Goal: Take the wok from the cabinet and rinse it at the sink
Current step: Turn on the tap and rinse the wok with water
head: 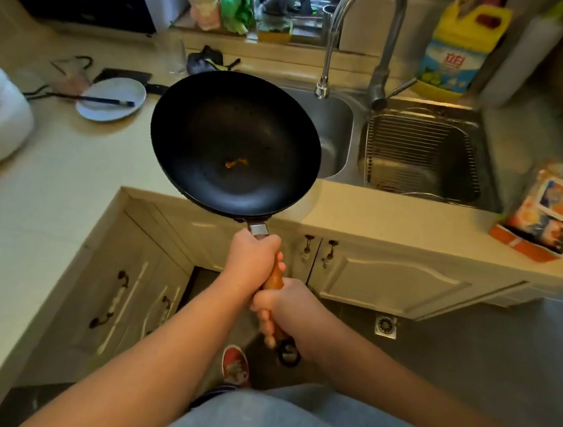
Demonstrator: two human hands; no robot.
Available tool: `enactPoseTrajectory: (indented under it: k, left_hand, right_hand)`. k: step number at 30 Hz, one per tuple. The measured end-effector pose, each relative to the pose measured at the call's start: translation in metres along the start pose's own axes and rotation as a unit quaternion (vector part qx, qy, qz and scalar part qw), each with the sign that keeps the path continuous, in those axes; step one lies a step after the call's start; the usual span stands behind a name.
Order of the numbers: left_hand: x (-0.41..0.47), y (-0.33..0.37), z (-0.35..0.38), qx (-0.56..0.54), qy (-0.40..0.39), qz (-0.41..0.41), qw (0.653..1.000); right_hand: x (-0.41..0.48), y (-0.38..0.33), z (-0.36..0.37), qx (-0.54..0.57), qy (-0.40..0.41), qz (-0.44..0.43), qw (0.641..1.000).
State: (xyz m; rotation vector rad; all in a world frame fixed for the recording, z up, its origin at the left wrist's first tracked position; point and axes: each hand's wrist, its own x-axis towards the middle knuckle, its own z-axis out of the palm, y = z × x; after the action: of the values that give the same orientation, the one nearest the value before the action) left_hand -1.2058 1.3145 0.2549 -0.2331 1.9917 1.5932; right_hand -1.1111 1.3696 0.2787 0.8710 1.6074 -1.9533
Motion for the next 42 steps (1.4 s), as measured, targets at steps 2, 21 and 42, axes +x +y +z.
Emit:
enactPoseTrajectory:
  k: [2, 21, 42]
  left_hand:
    - [0.021, 0.015, 0.003, -0.001, 0.007, -0.003, 1.000]
    - [0.225, 0.124, 0.004, 0.138, -0.094, -0.075, 0.983]
    - [0.275, 0.138, 0.076, 0.028, -0.115, -0.232, 0.966]
  right_hand:
    - [0.018, -0.017, -0.010, 0.023, -0.023, -0.005, 0.999]
    - [0.173, -0.184, -0.026, 0.263, -0.007, 0.161, 0.951]
    - [0.219, -0.211, -0.125, 0.144, -0.026, 0.159, 0.976]
